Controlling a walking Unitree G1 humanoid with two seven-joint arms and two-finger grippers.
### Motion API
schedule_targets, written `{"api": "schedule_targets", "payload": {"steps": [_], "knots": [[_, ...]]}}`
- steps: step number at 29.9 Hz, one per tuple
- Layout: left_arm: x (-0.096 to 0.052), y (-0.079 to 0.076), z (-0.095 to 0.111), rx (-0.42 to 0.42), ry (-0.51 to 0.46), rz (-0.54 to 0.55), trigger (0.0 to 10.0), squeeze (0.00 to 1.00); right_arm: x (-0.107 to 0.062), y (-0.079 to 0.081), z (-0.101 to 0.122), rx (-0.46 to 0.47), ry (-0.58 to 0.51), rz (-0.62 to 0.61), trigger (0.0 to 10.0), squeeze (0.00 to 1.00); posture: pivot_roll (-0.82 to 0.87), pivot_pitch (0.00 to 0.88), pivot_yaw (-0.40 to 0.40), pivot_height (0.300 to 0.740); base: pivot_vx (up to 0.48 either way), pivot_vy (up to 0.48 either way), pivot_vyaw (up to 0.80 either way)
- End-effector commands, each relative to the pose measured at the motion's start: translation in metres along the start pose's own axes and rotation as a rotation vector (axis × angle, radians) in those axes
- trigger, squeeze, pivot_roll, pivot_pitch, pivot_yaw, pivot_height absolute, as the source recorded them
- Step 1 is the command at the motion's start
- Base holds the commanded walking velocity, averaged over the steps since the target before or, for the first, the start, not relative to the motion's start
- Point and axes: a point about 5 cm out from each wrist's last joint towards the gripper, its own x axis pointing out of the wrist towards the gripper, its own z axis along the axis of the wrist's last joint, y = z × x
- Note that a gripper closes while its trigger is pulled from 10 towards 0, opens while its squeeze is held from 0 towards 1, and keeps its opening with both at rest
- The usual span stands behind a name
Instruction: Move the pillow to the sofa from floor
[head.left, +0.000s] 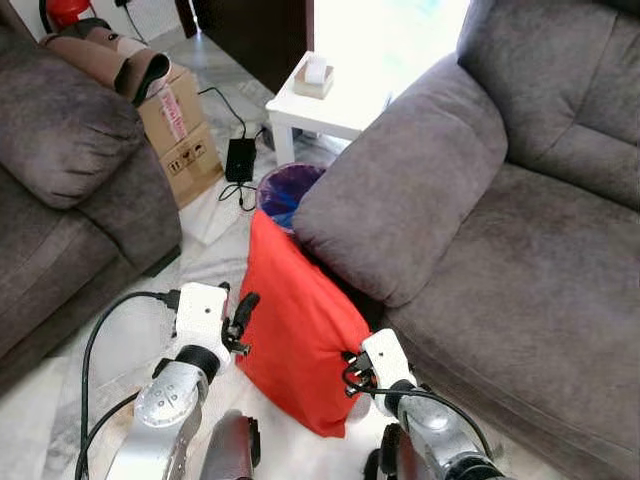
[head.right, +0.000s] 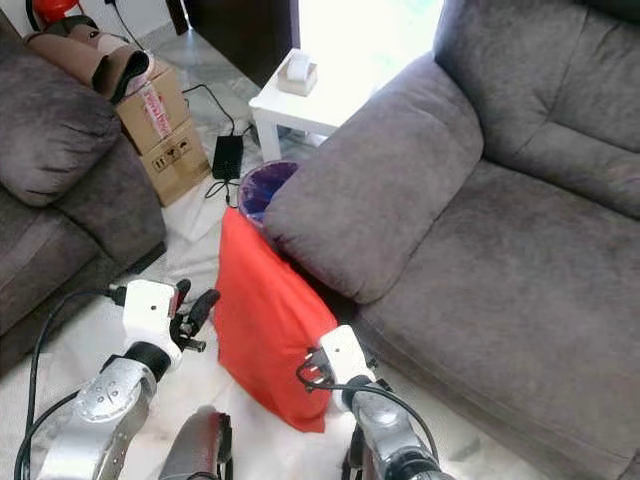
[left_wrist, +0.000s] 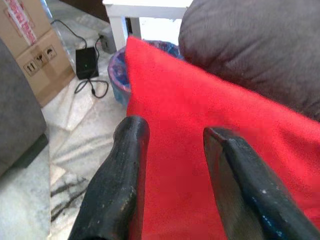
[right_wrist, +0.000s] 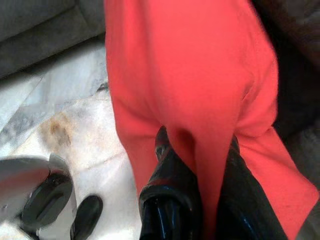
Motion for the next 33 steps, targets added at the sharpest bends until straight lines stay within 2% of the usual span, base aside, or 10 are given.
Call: {"api": "schedule_targets", "payload": {"steps": [1,3,7,8,9,10,15,20,29,33], "knots": [[-0.003,0.007,-0.008,-0.003,0.022,0.024,10.0,0.0,-0.002,0.004,-0.003,0.043,-0.03,-0.011,0.0,0.0,0.19,0.207,0.009,0.632,0.0,0.0,0.0],[-0.003,0.01,-0.012,-0.009,0.03,0.037,10.0,0.0,-0.003,0.005,-0.003,0.059,-0.049,-0.01,0.0,0.0,0.18,0.201,0.005,0.632,0.0,0.0,0.0],[-0.008,0.014,-0.023,-0.019,0.047,0.06,10.0,0.0,-0.013,0.0,-0.01,0.24,-0.138,-0.085,0.0,0.0,0.15,0.179,0.006,0.632,0.0,0.0,0.0],[-0.01,0.015,-0.024,-0.022,0.05,0.07,10.0,0.0,-0.016,-0.003,-0.015,0.313,-0.155,-0.129,7.2,0.0,0.15,0.175,0.008,0.632,0.0,0.0,0.0],[-0.01,0.015,-0.024,-0.022,0.05,0.07,10.0,0.0,-0.016,-0.003,-0.015,0.313,-0.155,-0.129,7.2,0.0,0.15,0.175,0.008,0.632,0.0,0.0,0.0],[-0.011,0.017,-0.025,-0.022,0.049,0.075,10.0,0.0,-0.019,-0.005,-0.02,0.377,-0.153,-0.145,10.0,0.0,0.15,0.173,0.009,0.632,0.0,0.0,0.0],[-0.009,0.019,-0.027,-0.015,0.044,0.075,10.0,0.0,-0.03,-0.017,-0.03,0.389,-0.151,-0.219,10.0,0.0,0.13,0.17,0.017,0.632,0.0,0.0,0.0],[-0.003,0.017,-0.023,-0.014,0.025,0.062,10.0,0.0,-0.031,-0.026,-0.012,0.415,-0.278,-0.199,10.0,0.0,0.12,0.167,0.019,0.652,0.0,0.0,0.0],[0.001,0.016,-0.02,-0.039,0.009,0.047,10.0,0.0,-0.025,-0.019,0.004,0.402,-0.334,-0.087,10.0,0.0,0.14,0.16,0.016,0.712,0.0,0.0,0.0],[-0.001,0.017,-0.023,-0.094,0.034,0.03,10.0,0.0,-0.023,-0.021,0.012,0.395,-0.358,-0.065,10.0,0.0,0.14,0.148,0.017,0.737,0.0,0.0,0.0]]}}
